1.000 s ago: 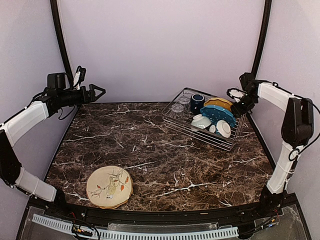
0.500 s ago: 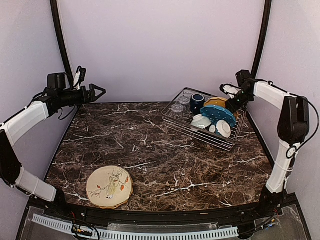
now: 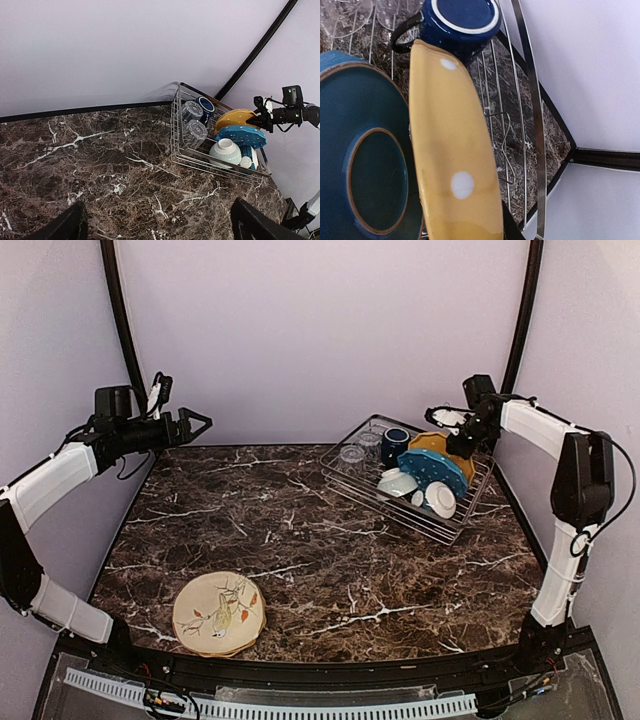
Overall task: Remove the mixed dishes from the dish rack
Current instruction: Grab the plate from the dish rack, then place the plate with another plate.
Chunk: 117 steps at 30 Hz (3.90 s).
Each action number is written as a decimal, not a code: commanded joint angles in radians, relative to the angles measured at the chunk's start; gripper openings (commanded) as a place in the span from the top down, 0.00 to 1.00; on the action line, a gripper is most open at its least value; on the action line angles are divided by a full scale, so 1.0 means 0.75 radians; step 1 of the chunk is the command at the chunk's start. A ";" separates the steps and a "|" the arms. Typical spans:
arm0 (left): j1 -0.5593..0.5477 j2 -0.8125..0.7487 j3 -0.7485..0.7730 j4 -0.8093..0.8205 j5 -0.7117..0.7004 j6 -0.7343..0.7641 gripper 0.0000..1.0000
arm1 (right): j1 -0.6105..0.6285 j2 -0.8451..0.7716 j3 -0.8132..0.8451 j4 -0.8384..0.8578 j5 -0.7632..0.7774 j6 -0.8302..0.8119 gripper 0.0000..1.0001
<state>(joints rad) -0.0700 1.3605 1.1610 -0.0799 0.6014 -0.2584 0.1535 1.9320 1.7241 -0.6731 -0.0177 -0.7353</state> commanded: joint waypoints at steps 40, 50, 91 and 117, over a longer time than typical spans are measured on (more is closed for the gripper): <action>0.006 -0.021 -0.047 0.052 0.037 -0.034 0.01 | 0.342 -0.479 -0.213 0.719 0.890 0.244 1.00; 0.007 -0.018 -0.044 0.040 0.028 -0.030 0.01 | 0.356 -0.502 -0.287 0.815 -0.115 1.366 1.00; 0.006 0.006 -0.034 0.033 0.049 -0.055 0.01 | 1.106 0.703 0.662 0.134 -1.290 1.297 1.00; 0.007 0.029 -0.041 0.052 0.072 -0.077 0.01 | 1.159 0.805 0.890 -0.147 -1.129 1.121 0.54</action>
<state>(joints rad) -0.0700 1.3819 1.1416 -0.0578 0.6369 -0.3111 1.0050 2.5809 2.3470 -0.7631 -0.9077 0.1726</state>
